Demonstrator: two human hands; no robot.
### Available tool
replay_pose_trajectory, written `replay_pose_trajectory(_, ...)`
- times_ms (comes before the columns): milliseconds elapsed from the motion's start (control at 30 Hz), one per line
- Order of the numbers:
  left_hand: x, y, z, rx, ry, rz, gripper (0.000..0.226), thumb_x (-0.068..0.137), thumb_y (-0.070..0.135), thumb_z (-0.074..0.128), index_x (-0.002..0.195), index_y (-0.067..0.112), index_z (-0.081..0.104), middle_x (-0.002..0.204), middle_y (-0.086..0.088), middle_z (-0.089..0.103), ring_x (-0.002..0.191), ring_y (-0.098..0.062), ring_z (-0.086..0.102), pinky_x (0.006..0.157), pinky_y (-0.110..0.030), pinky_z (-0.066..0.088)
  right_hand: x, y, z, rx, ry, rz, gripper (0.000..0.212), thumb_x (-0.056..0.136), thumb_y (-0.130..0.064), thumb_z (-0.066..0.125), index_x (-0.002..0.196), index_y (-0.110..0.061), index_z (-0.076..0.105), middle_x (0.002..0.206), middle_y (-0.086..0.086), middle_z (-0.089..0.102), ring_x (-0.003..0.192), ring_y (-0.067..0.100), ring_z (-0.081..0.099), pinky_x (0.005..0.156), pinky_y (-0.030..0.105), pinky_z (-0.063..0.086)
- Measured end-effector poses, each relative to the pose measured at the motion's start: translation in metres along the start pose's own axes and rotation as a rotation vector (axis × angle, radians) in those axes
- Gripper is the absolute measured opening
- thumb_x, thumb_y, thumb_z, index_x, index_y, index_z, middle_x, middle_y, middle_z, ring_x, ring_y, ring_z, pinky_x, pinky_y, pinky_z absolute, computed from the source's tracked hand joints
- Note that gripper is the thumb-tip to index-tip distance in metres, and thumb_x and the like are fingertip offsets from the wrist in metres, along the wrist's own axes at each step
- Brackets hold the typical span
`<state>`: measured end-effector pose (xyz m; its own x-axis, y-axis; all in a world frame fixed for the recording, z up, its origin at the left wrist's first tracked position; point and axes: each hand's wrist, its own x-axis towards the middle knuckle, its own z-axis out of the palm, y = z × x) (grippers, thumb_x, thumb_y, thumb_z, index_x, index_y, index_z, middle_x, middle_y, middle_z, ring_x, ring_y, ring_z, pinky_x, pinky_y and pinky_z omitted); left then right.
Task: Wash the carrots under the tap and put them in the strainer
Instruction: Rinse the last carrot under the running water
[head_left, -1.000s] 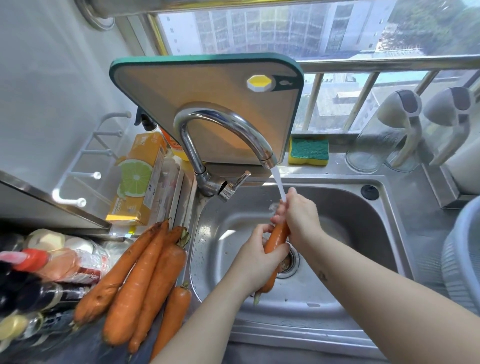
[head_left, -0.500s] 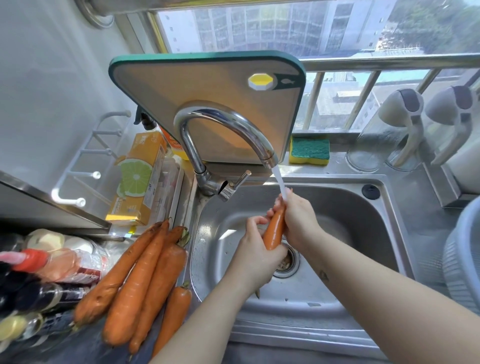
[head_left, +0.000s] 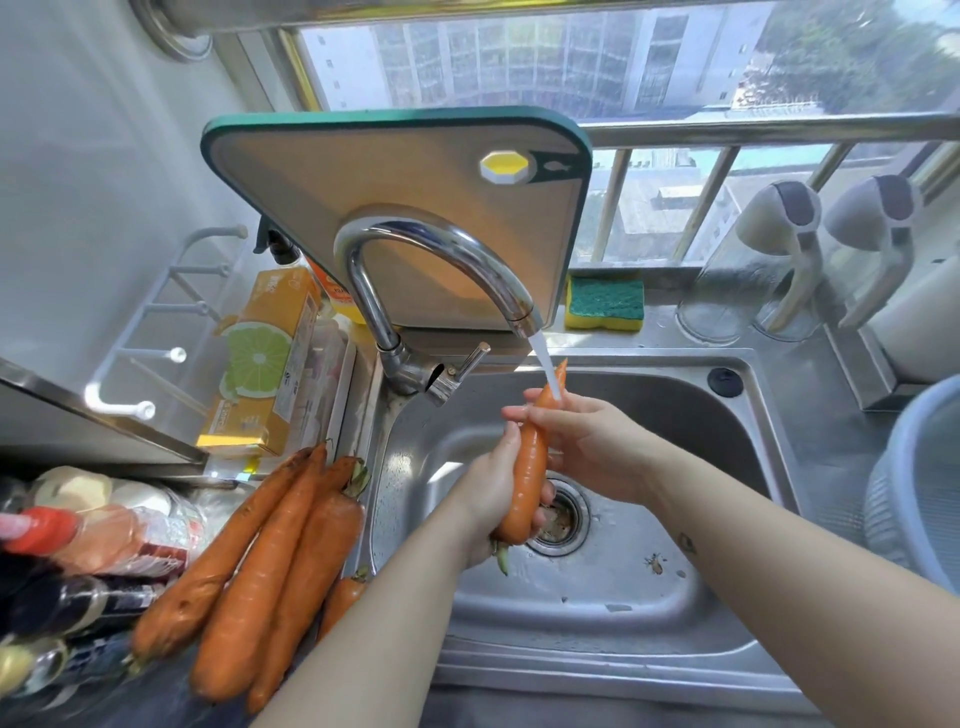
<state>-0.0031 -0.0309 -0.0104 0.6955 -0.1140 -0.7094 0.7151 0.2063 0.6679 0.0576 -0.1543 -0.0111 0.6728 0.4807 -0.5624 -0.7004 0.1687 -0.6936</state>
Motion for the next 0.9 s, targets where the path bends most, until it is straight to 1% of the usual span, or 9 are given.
replay_pose_trajectory(67,0.0,0.005,-0.001,-0.097,-0.05,-0.085,0.05,0.098,0.053,0.033,0.096,0.009,0.058,0.058,-0.005,0.055,0.043,-0.014,0.048,0.041,-0.021,0.041,0.0,-0.002,-0.005,-0.051,-0.024,-0.022,0.037,0.084,-0.004,0.063,0.118,-0.006,0.049,0.107,0.014,0.061,0.078,0.015,0.061,0.062,0.024,0.048)
replay_pose_trajectory(167,-0.002,0.011,0.002,-0.237,-0.116,-0.147,0.045,0.097,0.049,0.042,0.101,0.008,0.059,0.063,-0.005,0.059,0.046,-0.012,0.052,0.042,-0.02,0.045,0.005,-0.002,-0.006,-0.134,0.053,-0.108,0.014,0.095,-0.018,0.055,0.104,-0.007,0.055,0.093,0.01,0.067,0.074,0.015,0.062,0.065,0.024,0.051)
replay_pose_trajectory(333,-0.005,0.007,-0.002,-0.226,-0.202,-0.041,0.027,0.097,0.024,0.05,0.115,0.006,0.057,0.095,-0.01,0.067,0.068,-0.015,0.062,0.054,-0.024,0.052,0.013,-0.004,-0.003,-0.088,0.378,-0.144,0.04,0.098,-0.043,0.045,0.086,-0.008,0.057,0.077,0.013,0.069,0.064,0.019,0.062,0.066,0.029,0.053)
replay_pose_trajectory(433,-0.008,0.003,-0.012,-0.151,-0.286,-0.006,0.028,0.092,0.01,0.054,0.12,0.013,0.056,0.1,-0.006,0.066,0.075,-0.015,0.063,0.057,-0.024,0.053,0.015,-0.002,0.001,0.042,0.388,-0.072,0.052,0.1,-0.047,0.035,0.078,-0.007,0.059,0.063,0.009,0.067,0.067,0.022,0.061,0.077,0.036,0.051)
replay_pose_trajectory(500,-0.007,0.001,-0.016,-0.08,-0.217,0.046,0.029,0.092,0.01,0.056,0.12,0.015,0.056,0.097,-0.003,0.069,0.07,-0.011,0.063,0.056,-0.02,0.05,0.014,0.001,0.003,0.144,0.298,-0.076,0.047,0.101,-0.041,0.035,0.082,-0.005,0.057,0.066,0.008,0.065,0.07,0.022,0.06,0.082,0.04,0.05)
replay_pose_trajectory(600,-0.004,-0.002,-0.017,0.17,-0.06,0.178,0.034,0.091,0.014,0.06,0.124,0.023,0.055,0.094,0.003,0.069,0.067,-0.007,0.061,0.055,-0.018,0.047,0.014,0.009,0.003,-0.02,0.221,-0.109,0.023,0.101,-0.024,0.044,0.106,-0.003,0.053,0.084,0.006,0.062,0.078,0.02,0.059,0.076,0.035,0.051)
replay_pose_trajectory(700,-0.002,-0.009,-0.016,0.498,0.095,0.351,0.041,0.087,0.02,0.065,0.12,0.04,0.051,0.101,0.015,0.064,0.08,-0.001,0.062,0.067,-0.017,0.045,0.018,0.014,-0.003,-0.232,0.316,-0.214,0.037,0.094,-0.013,0.058,0.128,-0.004,0.046,0.097,0.006,0.06,0.093,0.02,0.062,0.086,0.042,0.055)
replay_pose_trajectory(800,-0.003,-0.014,-0.016,0.615,0.17,0.447,0.045,0.087,0.021,0.064,0.122,0.043,0.047,0.104,0.025,0.058,0.09,0.008,0.057,0.072,-0.011,0.042,0.018,0.014,-0.002,-0.298,0.424,-0.31,0.025,0.091,-0.01,0.061,0.114,-0.005,0.056,0.088,0.005,0.066,0.09,0.023,0.066,0.083,0.044,0.057)
replay_pose_trajectory(900,-0.007,-0.02,-0.015,0.646,0.182,0.463,0.049,0.087,0.025,0.066,0.129,0.041,0.044,0.103,0.03,0.052,0.092,0.007,0.055,0.068,-0.014,0.045,0.017,0.012,0.002,-0.19,0.481,-0.304,0.018,0.097,-0.017,0.051,0.093,-0.004,0.061,0.077,0.008,0.07,0.073,0.024,0.069,0.061,0.03,0.058)
